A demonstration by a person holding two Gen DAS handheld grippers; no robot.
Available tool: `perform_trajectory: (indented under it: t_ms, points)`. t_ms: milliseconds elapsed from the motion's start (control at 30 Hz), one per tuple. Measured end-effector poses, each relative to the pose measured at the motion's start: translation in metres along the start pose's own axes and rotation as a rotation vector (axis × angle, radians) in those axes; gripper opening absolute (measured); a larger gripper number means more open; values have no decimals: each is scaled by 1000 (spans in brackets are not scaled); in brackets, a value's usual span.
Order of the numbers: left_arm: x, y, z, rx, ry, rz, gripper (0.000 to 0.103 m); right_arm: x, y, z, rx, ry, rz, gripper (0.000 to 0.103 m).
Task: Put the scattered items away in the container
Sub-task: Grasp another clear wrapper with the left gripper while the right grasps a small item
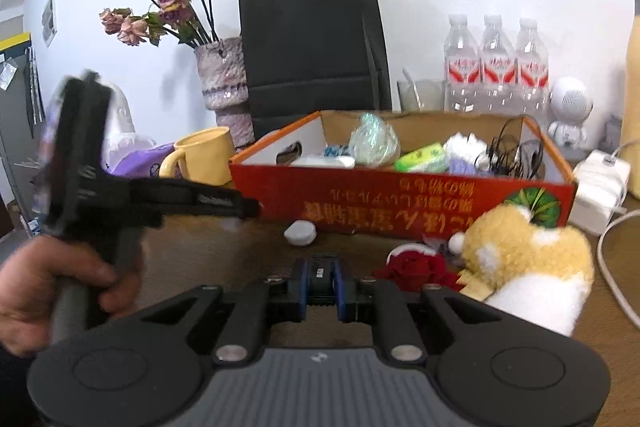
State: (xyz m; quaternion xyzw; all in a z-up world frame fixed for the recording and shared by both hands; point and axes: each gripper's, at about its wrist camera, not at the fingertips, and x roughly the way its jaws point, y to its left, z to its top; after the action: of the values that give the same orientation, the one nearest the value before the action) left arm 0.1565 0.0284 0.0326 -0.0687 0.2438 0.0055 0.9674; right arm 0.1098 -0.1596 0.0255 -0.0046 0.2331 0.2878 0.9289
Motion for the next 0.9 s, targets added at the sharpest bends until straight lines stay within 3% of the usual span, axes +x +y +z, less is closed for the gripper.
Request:
perform_trajectory:
  t_ms: [233, 333, 567, 700, 900]
  points:
    - [-96, -23, -25, 10, -180, 3, 19, -53, 14, 6, -56, -198, -40, 12]
    - [-126, -37, -44, 13, -206, 16, 19, -72, 18, -3, -29, -212, -21, 12]
    - [-164, -51, -89, 34, -177, -1, 19, -124, 20, -35, 54, -207, -34, 12]
    - [-178, -50, -95, 20, -147, -32, 19, -148, 19, -45, 80, -210, -49, 12]
    - [-203, -42, -97, -19, -174, -61, 19, -179, 26, -52, 91, -249, -67, 12]
